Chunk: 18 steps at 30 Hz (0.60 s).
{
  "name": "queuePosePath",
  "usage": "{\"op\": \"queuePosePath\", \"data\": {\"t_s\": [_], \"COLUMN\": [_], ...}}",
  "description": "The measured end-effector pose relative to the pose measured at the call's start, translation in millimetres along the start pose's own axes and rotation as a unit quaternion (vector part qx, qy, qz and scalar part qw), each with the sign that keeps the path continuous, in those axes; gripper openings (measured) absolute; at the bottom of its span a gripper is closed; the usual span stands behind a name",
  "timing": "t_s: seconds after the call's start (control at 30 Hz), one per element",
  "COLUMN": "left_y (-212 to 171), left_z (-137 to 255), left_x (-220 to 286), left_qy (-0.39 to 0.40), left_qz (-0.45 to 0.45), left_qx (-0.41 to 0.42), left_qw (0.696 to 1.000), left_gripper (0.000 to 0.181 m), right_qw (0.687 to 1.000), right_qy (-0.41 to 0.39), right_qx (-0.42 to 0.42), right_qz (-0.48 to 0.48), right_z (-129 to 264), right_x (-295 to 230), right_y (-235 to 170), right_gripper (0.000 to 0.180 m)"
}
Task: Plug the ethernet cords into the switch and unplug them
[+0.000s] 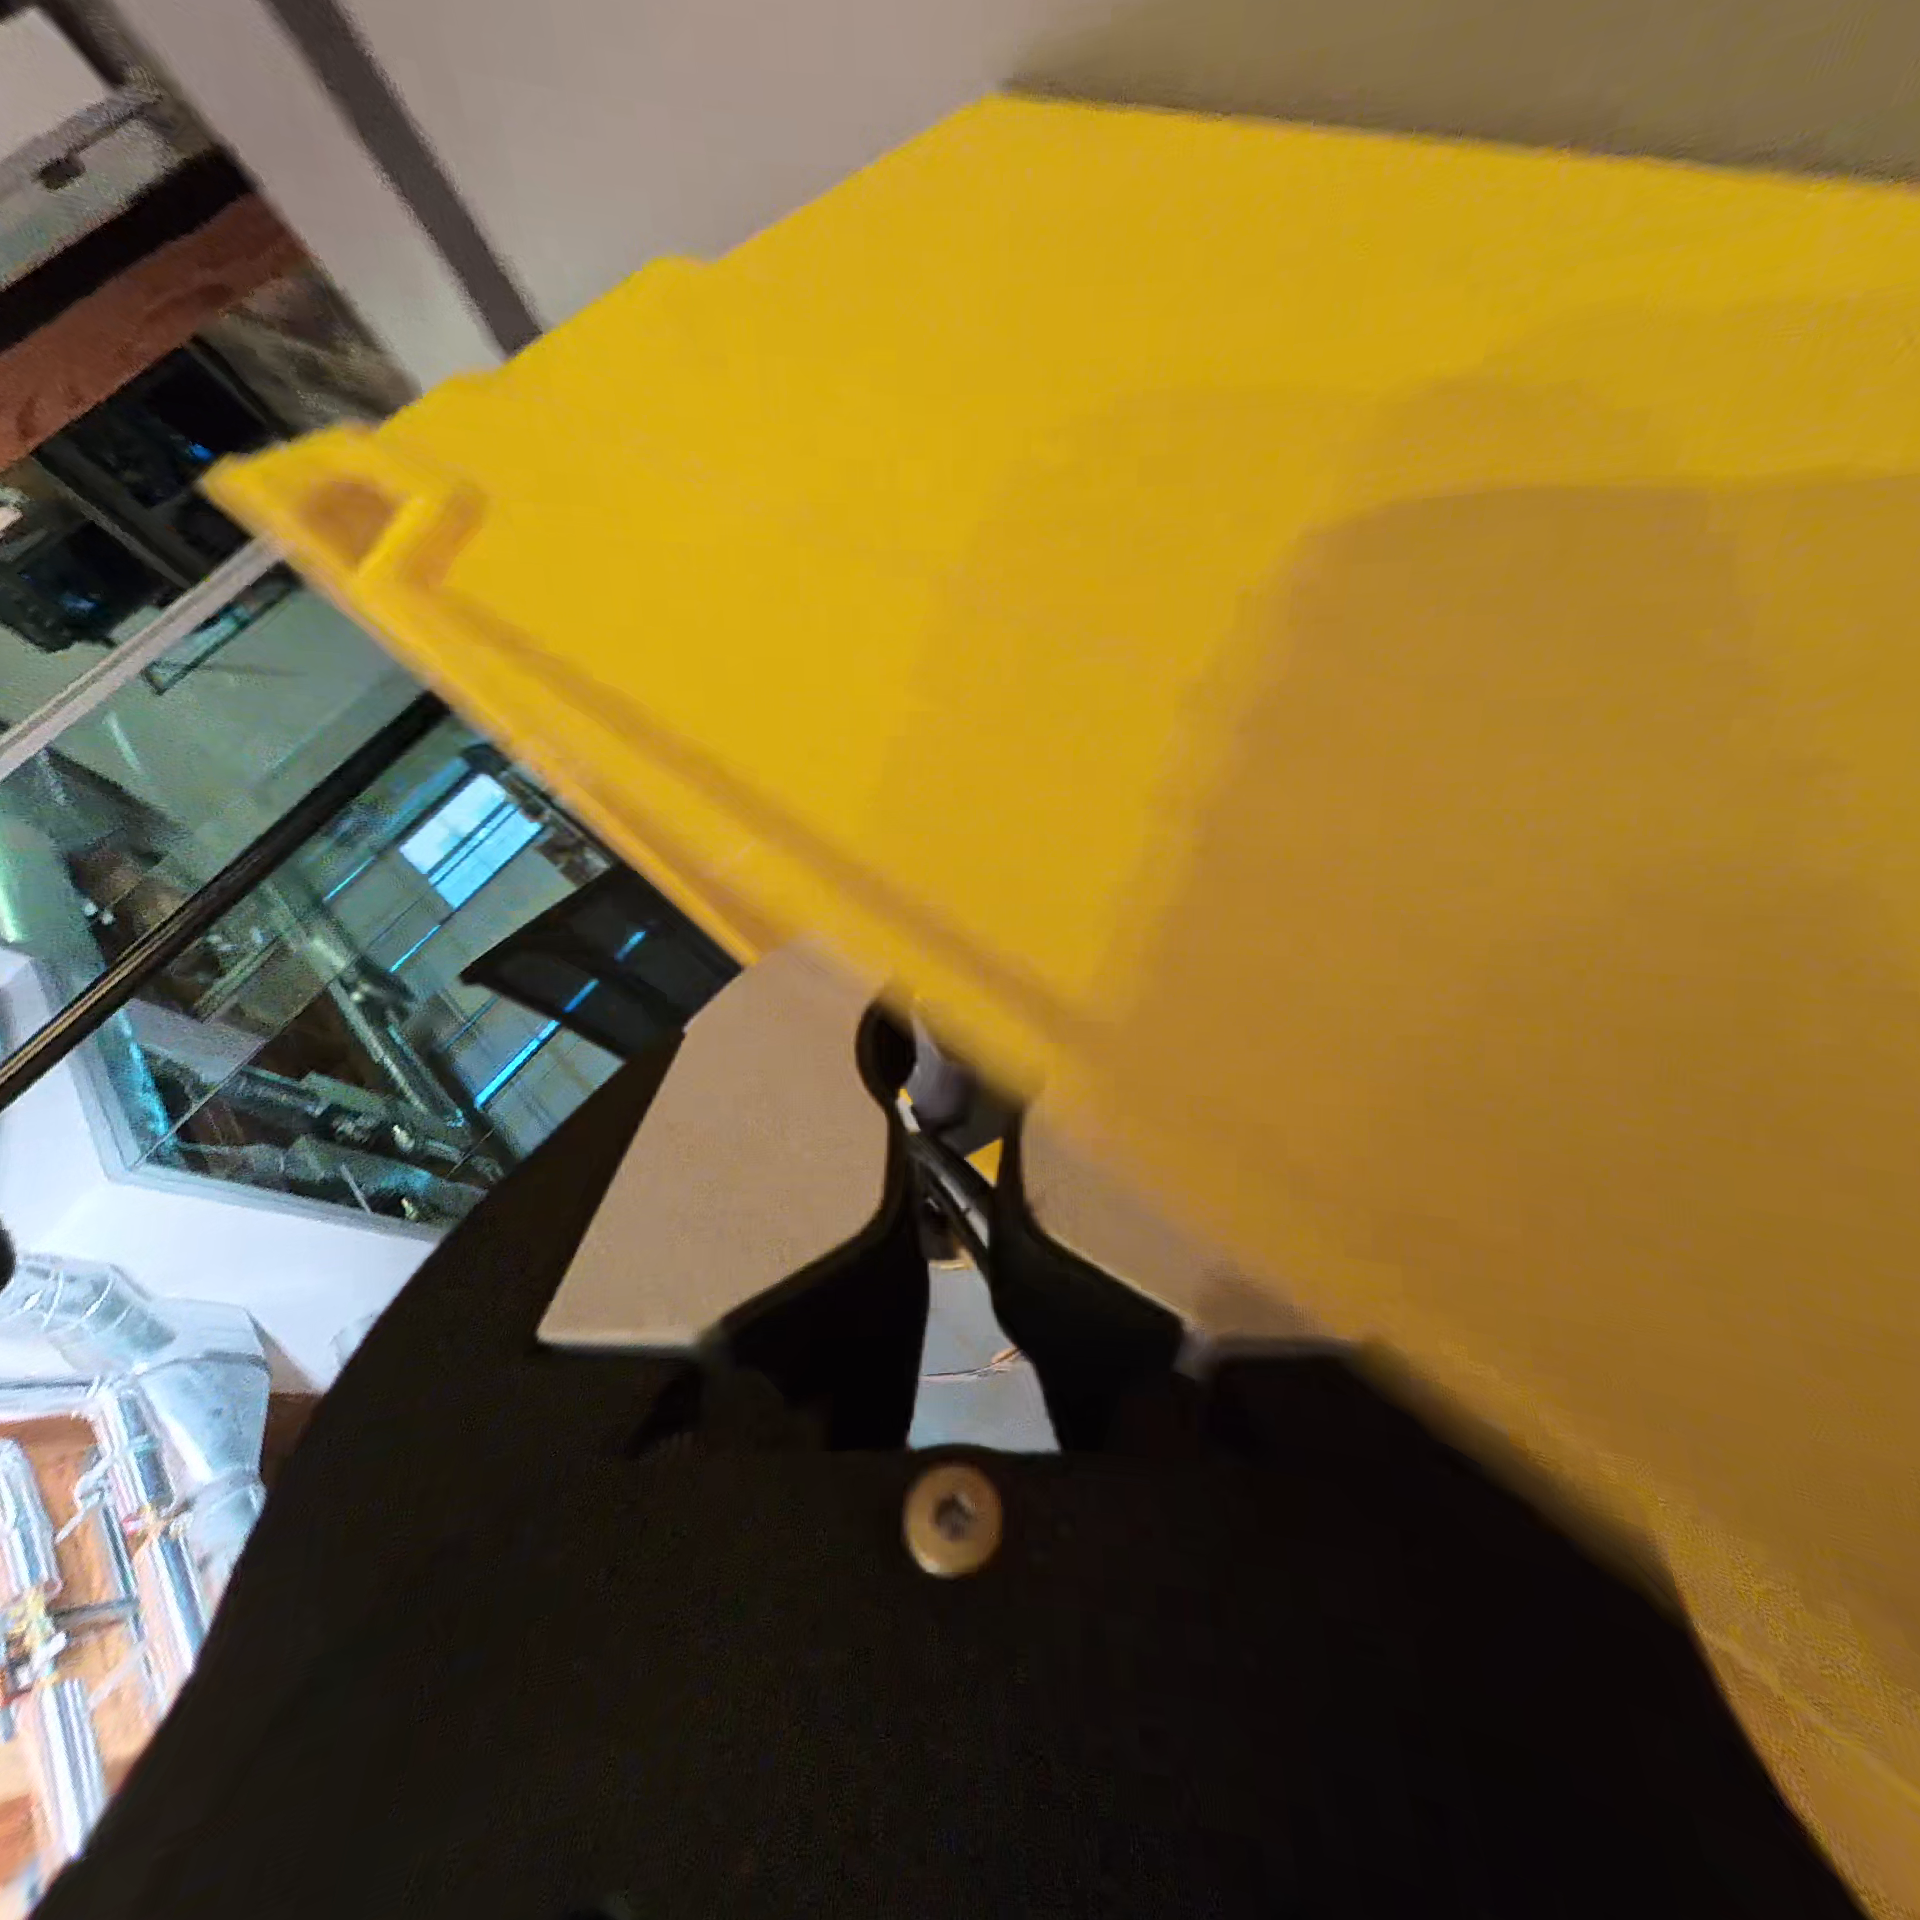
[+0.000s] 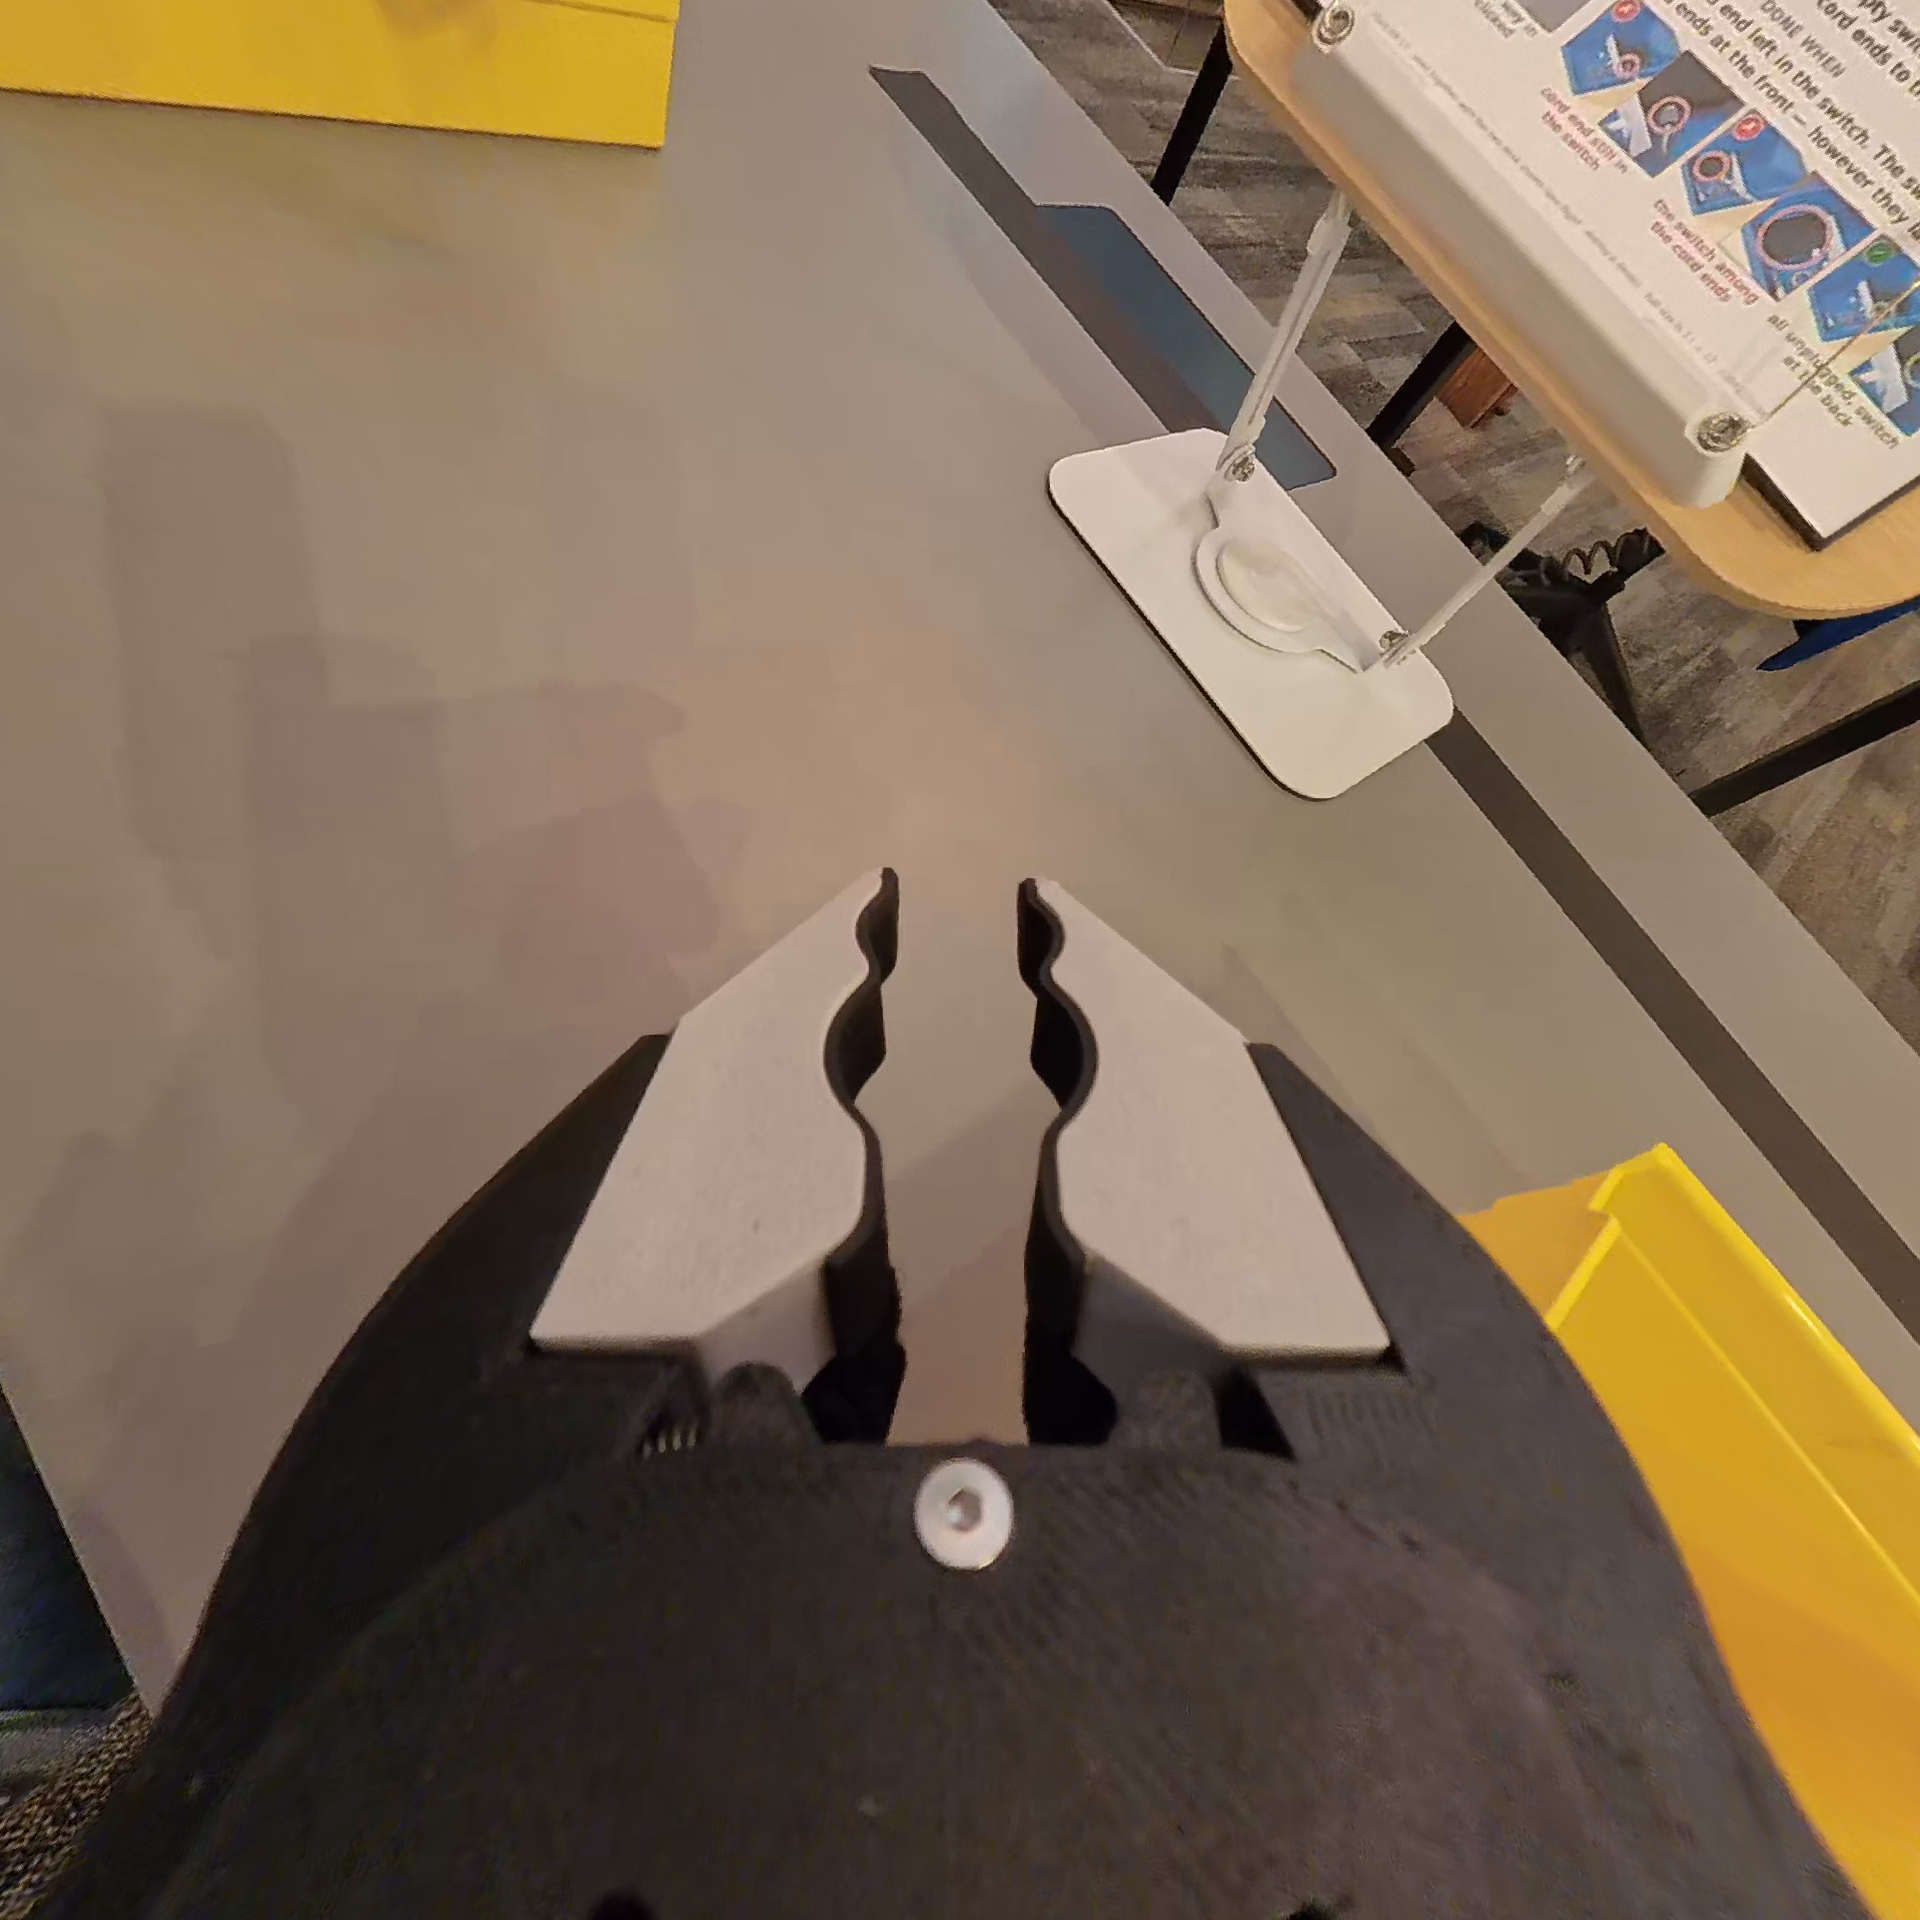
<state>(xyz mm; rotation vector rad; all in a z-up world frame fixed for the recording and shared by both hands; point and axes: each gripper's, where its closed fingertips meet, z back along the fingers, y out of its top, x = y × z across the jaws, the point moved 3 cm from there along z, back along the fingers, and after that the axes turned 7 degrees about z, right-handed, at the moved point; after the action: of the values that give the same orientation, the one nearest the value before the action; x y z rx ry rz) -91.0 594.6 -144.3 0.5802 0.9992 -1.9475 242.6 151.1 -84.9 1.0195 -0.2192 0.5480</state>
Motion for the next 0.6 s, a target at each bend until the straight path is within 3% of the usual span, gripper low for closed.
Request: {"op": "queuePosePath", "data": {"t_s": [0.03, 0.37, 0.6], "left_y": [-3, -41, -36], "left_z": [7, 102, 181], "left_x": [-6, -106, -176], "left_qy": [0.009, 0.118, 0.175], "left_qz": [0.014, 0.116, 0.168], "left_qx": [0.008, 0.042, 0.065], "left_qw": [1.0, 0.985, 0.968], "left_gripper": [0.01, 0.011, 0.011], "right_qw": [1.0, 1.0, 1.0], "right_qy": [0.002, 0.011, 0.003], "right_qx": [0.003, 0.019, 0.024], "right_qz": [0.0, 0.011, 0.008], "right_z": [-1, -6, 6], "right_x": [-1, -4, -3], "right_y": [2, 19, 19], "right_gripper": [0.021, 0.022, 0.022]}}
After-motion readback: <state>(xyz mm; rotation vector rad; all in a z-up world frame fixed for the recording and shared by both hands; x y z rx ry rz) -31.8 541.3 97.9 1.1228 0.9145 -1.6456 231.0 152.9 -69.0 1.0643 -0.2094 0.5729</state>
